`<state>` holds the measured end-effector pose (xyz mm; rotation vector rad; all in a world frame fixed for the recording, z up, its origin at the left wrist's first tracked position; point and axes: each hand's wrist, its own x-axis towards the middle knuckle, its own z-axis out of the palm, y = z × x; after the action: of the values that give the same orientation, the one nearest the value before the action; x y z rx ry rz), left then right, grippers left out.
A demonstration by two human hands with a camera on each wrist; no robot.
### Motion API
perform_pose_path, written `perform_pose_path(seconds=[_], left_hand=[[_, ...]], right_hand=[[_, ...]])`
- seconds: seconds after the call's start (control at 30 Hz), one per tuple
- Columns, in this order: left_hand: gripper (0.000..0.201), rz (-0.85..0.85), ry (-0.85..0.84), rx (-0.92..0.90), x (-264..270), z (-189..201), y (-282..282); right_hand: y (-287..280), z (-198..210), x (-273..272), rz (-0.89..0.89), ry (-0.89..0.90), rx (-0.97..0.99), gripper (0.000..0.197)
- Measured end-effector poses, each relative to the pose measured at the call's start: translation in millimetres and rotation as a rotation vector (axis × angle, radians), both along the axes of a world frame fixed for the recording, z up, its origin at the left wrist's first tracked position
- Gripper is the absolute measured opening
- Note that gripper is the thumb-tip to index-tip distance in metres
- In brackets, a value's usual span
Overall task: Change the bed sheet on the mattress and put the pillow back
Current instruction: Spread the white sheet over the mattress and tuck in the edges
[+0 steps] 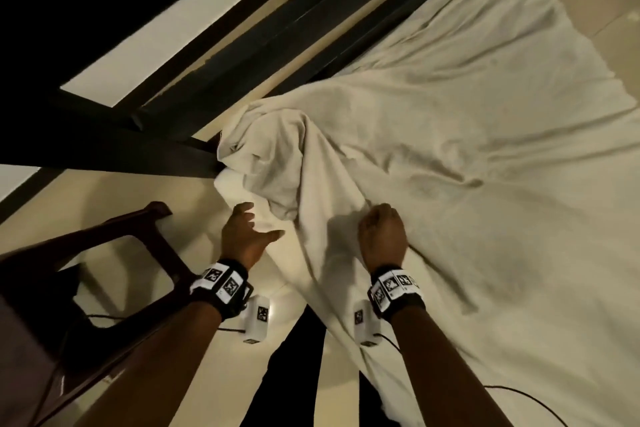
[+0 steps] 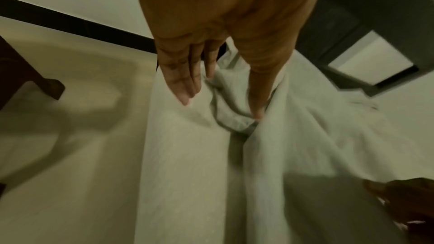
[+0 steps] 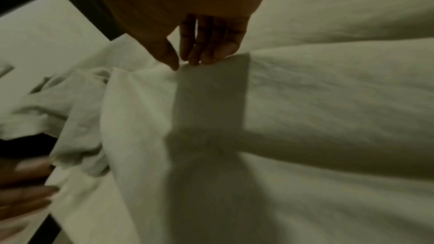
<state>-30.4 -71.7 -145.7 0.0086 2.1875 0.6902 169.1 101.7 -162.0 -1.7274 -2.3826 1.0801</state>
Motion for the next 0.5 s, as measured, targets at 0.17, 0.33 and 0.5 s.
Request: perform_pose_path(seconds=[0.17, 0.33, 0.5], left_hand=[[0.082, -0.183, 0.129, -0.033, 1.0, -41.2, 34.6], [0.038, -0.329, 0.256, -0.035, -10.0, -50.6, 69.7], [0.027, 0.641, -0.164, 0.498, -36.4, 5.4, 46.1]], right_hand=[[-68.5, 6.3, 52.4, 0.205, -0.112, -0.223, 0.066], [-117.6, -23.5, 78.1, 0.527, -0.398, -0.161, 0.062], [-120.9, -10.4, 62.8, 0.325, -0.280, -0.247, 0.045]])
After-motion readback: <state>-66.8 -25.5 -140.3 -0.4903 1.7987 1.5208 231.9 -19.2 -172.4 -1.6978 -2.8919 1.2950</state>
